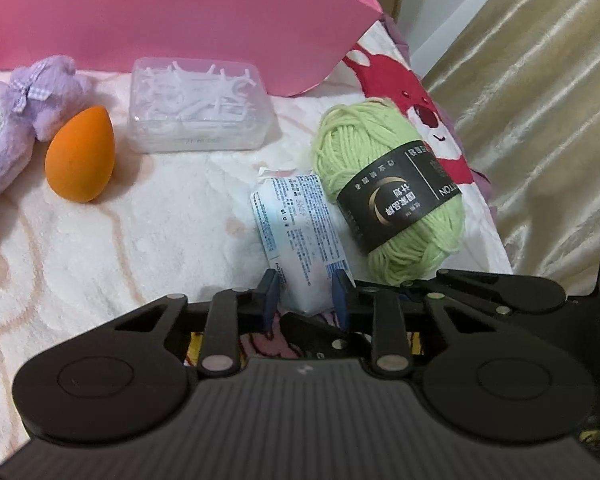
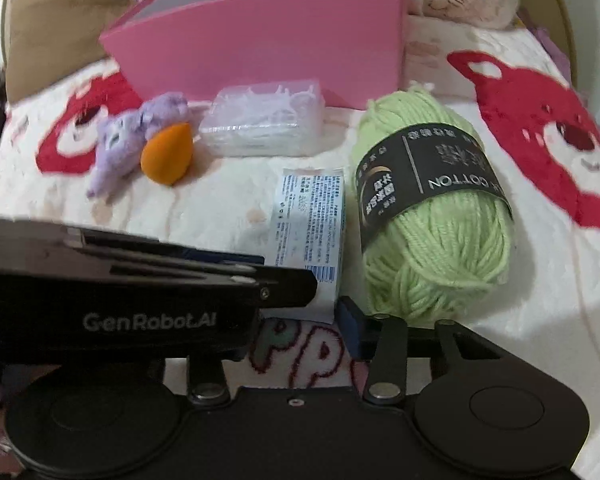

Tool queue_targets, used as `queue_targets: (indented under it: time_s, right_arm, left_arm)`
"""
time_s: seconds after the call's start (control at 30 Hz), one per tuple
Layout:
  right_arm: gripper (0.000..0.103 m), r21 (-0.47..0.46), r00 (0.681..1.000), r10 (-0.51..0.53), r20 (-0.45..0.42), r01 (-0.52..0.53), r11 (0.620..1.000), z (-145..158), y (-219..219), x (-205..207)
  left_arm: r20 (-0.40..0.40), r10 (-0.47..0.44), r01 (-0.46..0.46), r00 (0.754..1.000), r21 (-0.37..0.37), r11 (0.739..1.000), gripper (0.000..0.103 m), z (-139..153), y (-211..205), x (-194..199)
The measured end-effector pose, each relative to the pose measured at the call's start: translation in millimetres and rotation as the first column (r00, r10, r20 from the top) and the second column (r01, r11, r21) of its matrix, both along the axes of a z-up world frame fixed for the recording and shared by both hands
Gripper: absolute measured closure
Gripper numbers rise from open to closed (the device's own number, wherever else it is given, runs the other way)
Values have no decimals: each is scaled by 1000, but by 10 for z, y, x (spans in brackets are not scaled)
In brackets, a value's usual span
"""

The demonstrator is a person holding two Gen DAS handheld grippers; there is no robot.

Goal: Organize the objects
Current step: 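Close both grippers together on the white medicine box, then lift the medicine box with both grippers and carry it over the pink box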

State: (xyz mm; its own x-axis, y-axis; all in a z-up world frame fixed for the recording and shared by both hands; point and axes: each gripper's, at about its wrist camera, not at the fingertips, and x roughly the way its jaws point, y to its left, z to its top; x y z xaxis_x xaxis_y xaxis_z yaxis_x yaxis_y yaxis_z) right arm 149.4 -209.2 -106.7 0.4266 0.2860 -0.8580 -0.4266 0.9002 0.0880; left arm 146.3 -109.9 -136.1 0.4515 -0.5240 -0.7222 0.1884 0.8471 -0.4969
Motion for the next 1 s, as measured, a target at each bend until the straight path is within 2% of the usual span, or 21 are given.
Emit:
queue_targets:
  time_s: [0.07,0.23,0.37,0.43,0.5,0.57,0.63,0.67,0.73,0.77,0.8,0.87,1.0]
  right_arm:
    - [57,-4,1000,18,15,-18,1000,36,21,-46]
    - [57,60,996,92,6,-92,994,179,124,-174]
    - [53,33,991,136,-10,-135,990,142,306,-210]
    - [49,25,993,115,-26,-115,993,94,346,-161]
    - [36,28,997,75,-17,-74,997,80,343,-109]
    - [29,40,1000,21,2,-22,999,72,316,-56]
    - [28,40,999,-12,32,11,999,40,295,-21]
    - [28,31,999,-5,37,4,999,6,309,-8]
    - [30,-7,999,23,43,-23,1000,-47,377,-29]
    - [39,-20,997,48,55,-47,999,-40,415,-70]
    - [47,-29,995,77,58,-76,997,-26,455,-112]
    - [50,-63,992,95,81,-90,994,2,492,-188]
    - [56,-153,972,136,193,-107,982,98,545,-358]
  left_arm:
    - [9,1,-1,1000,-10,1000,77,30,50,-31]
    - [-22,39,-40,999,-45,998,77,111,347,-80]
    - [-69,43,-46,997,-40,998,77,52,440,-42]
    - [-88,52,-56,995,-40,998,77,-13,445,1]
    - [-80,62,-65,995,-40,997,74,-44,462,4]
    - [-68,84,-87,994,-39,995,67,-52,462,37]
    - [-81,121,-125,989,-59,990,66,-87,489,85]
    - [-86,127,-134,988,-73,988,67,-110,498,102]
    - [-84,110,-117,990,-87,989,76,-123,500,105]
    - [-81,101,-109,992,-96,989,78,-109,509,81]
    - [-78,95,-102,992,-94,990,78,-93,513,54]
    - [-77,81,-88,994,-98,991,78,-63,527,0]
    - [-91,66,-78,994,-126,989,78,43,561,-92]
